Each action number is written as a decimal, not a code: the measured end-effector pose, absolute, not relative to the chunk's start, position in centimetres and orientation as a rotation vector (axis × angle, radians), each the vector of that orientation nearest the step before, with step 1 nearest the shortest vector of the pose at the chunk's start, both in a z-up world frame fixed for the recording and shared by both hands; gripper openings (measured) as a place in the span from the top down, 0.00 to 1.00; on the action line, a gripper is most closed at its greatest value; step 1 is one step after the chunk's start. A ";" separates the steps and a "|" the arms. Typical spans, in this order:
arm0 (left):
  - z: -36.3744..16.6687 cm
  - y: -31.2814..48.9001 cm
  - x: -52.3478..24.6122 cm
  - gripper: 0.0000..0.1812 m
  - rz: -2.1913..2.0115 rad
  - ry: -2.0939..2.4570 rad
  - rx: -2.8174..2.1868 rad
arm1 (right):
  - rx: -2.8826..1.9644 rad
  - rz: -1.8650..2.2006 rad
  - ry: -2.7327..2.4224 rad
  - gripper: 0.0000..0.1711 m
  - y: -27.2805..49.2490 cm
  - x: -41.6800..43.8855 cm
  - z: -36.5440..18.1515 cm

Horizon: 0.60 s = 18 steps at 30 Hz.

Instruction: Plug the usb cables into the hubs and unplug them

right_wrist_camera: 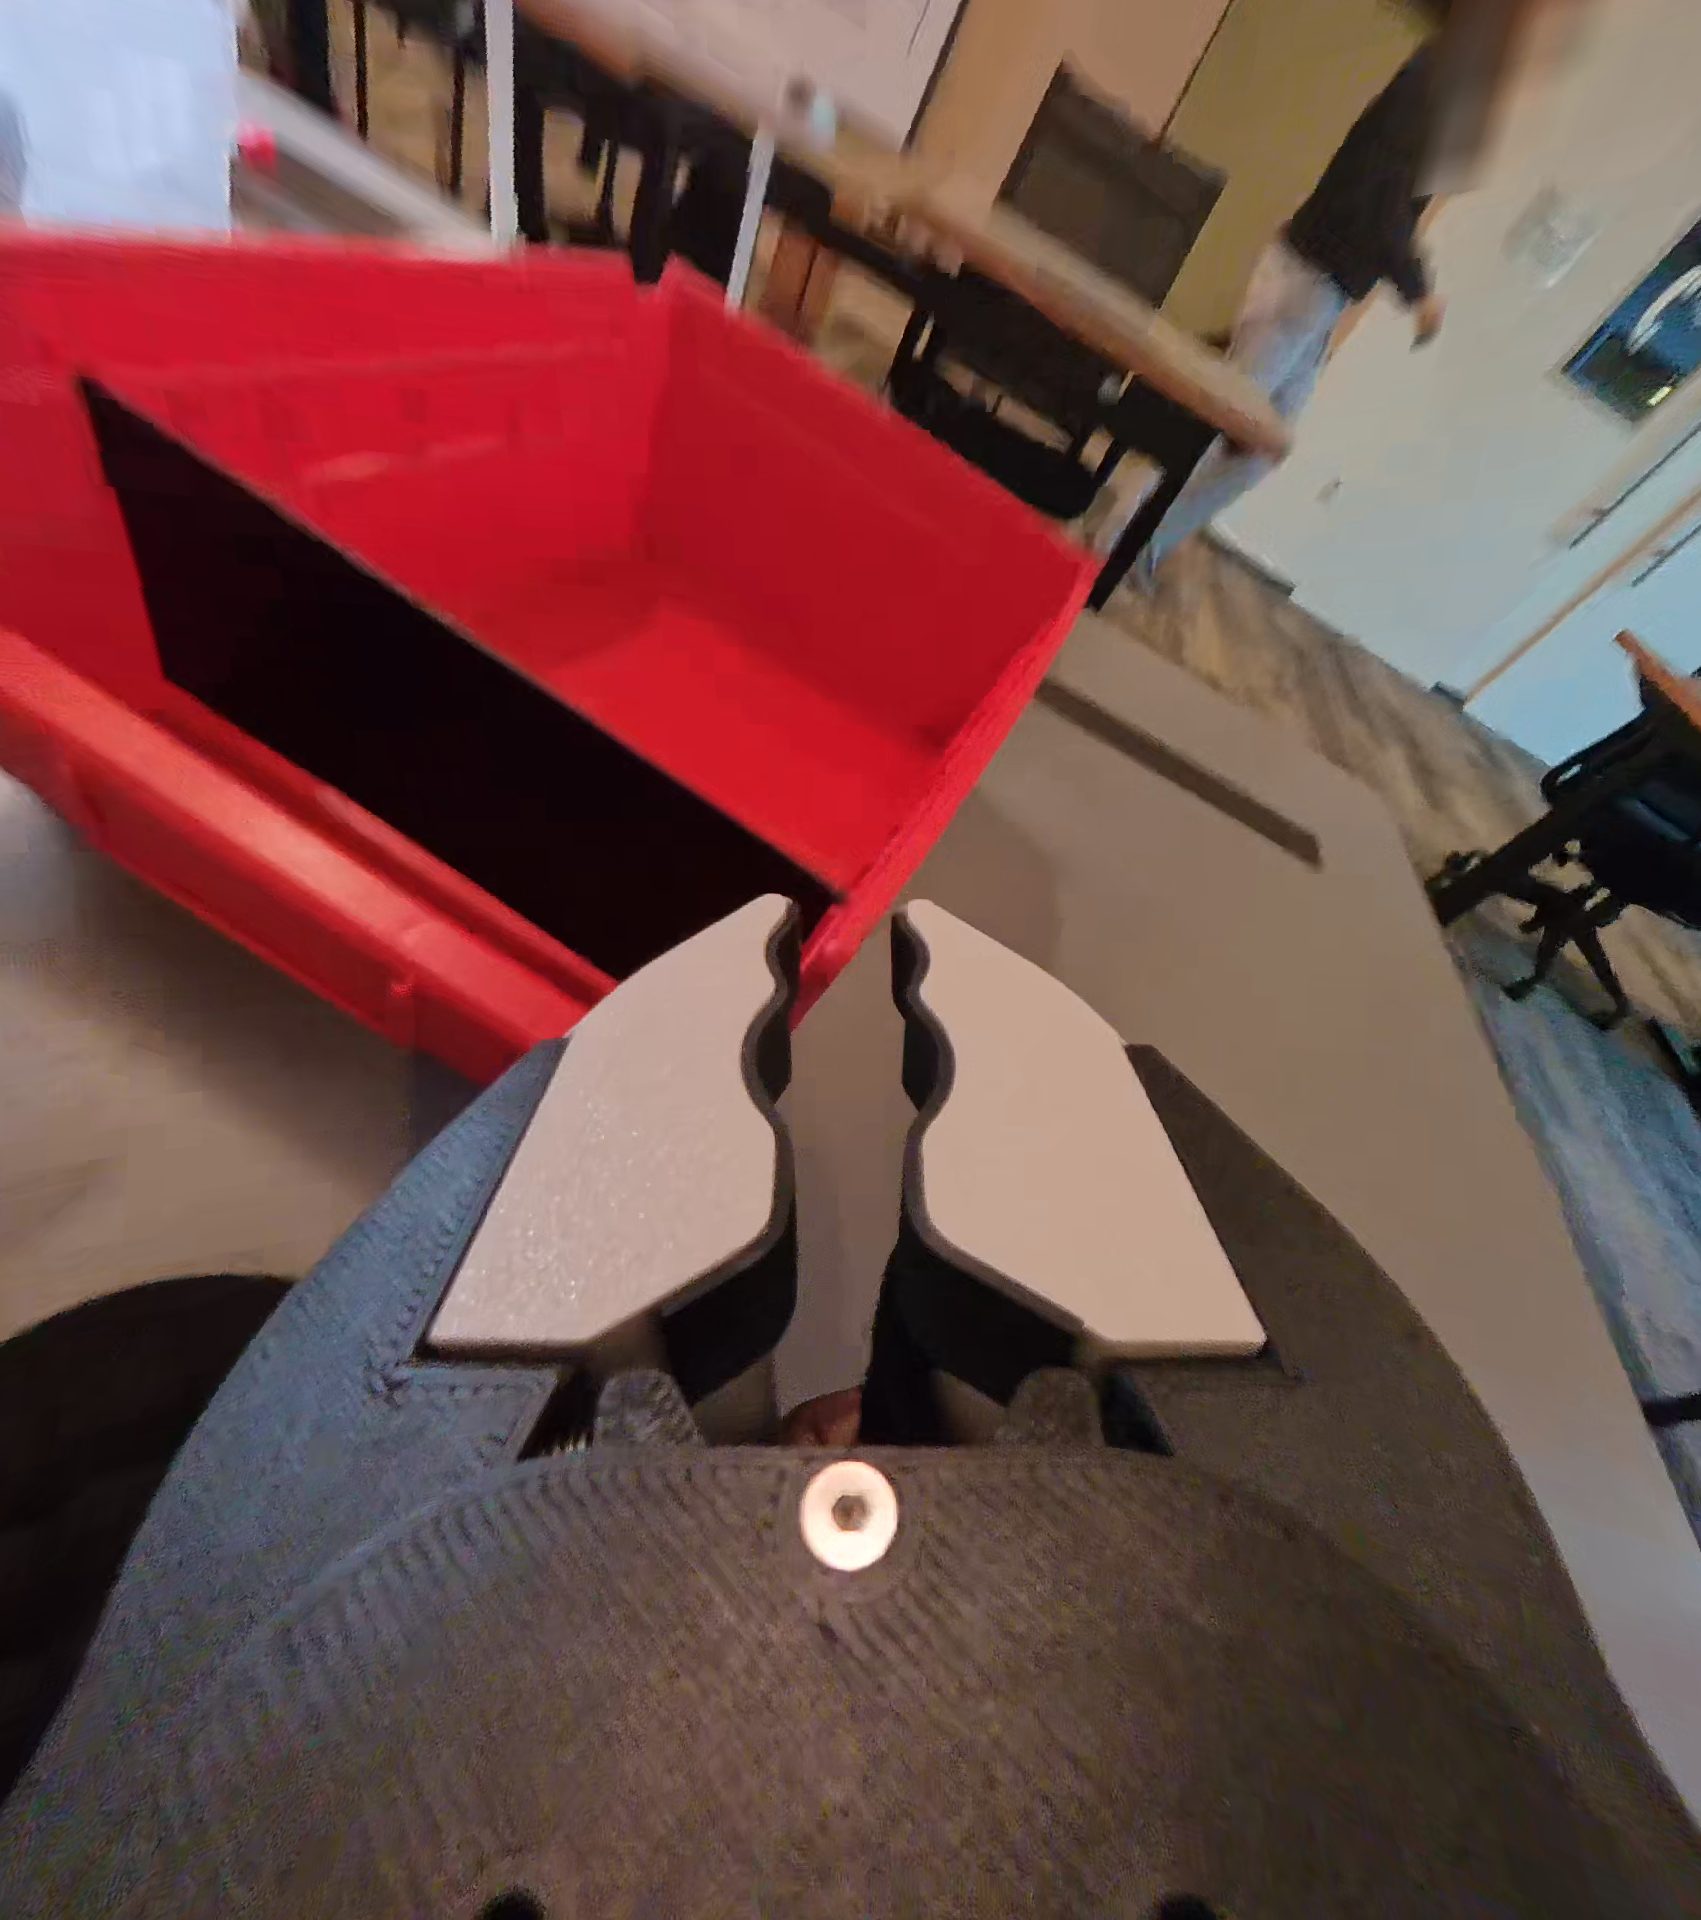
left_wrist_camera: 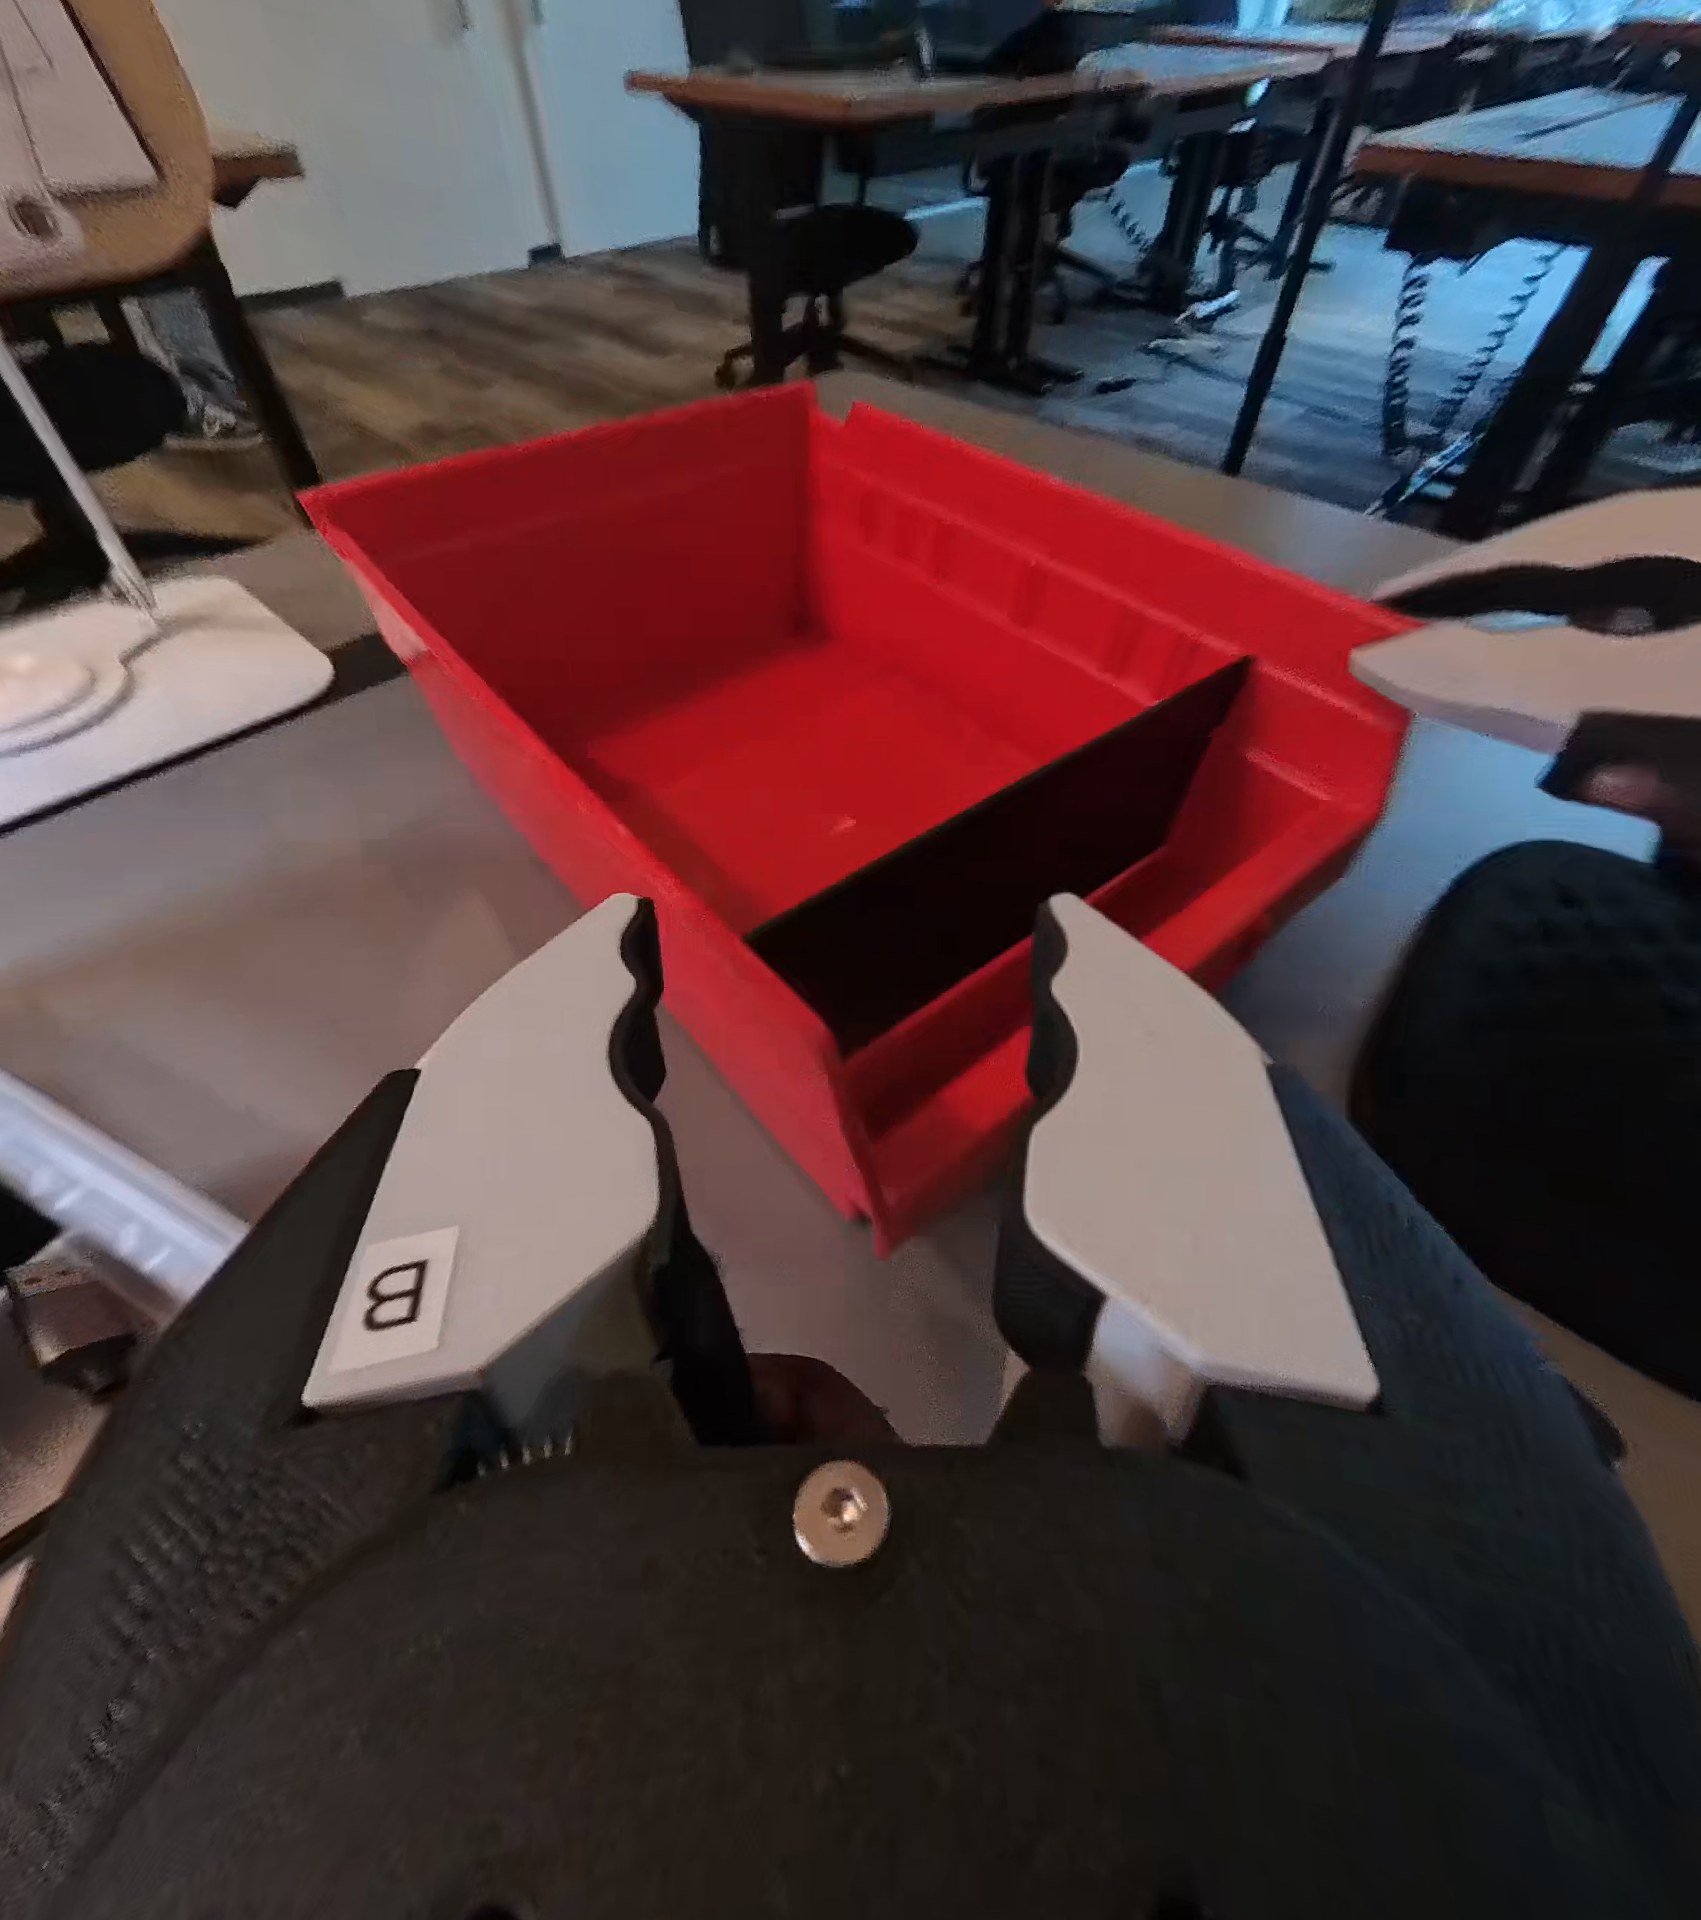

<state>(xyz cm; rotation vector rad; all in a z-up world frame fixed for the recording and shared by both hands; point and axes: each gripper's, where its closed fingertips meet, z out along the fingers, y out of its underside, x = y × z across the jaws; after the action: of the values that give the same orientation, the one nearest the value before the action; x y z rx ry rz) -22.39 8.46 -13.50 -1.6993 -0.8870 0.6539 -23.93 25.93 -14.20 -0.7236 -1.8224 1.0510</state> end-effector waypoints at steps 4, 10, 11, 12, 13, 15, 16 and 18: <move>-10.6 4.7 -18.9 0.58 0.700 -0.807 -1.688 | -0.599 1.351 -1.598 0.69 25.1 -22.3 -8.8; -15.5 -3.9 -16.9 0.58 0.701 -0.901 -2.066 | -0.525 1.373 -1.996 0.63 18.1 -19.6 -10.3; -16.5 -4.6 -16.8 0.59 0.684 -0.913 -2.132 | -0.465 1.328 -2.114 0.63 16.4 -18.9 -11.6; -17.2 -5.1 -16.6 0.60 0.679 -0.906 -2.189 | -0.402 1.258 -2.223 0.63 14.9 -18.3 -13.0; -17.9 -5.6 -16.6 0.60 0.692 -0.891 -2.242 | -0.345 1.171 -2.310 0.64 13.9 -17.9 -14.4; -19.4 -6.3 -16.6 0.62 0.716 -0.861 -2.357 | -0.238 0.985 -2.418 0.63 12.4 -18.0 -16.8; -20.3 -6.8 -16.7 0.64 0.723 -0.859 -2.413 | -0.195 0.905 -2.453 0.66 12.0 -18.4 -17.8; -22.1 -8.3 -16.8 0.71 0.726 -0.886 -2.534 | -0.133 0.763 -2.526 0.71 11.5 -19.2 -19.7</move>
<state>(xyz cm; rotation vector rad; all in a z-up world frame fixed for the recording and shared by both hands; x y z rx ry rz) -16.85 -8.28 -22.13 -2.5338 -0.8860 0.7263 -19.25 11.52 -19.69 -0.1333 -2.5259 0.7625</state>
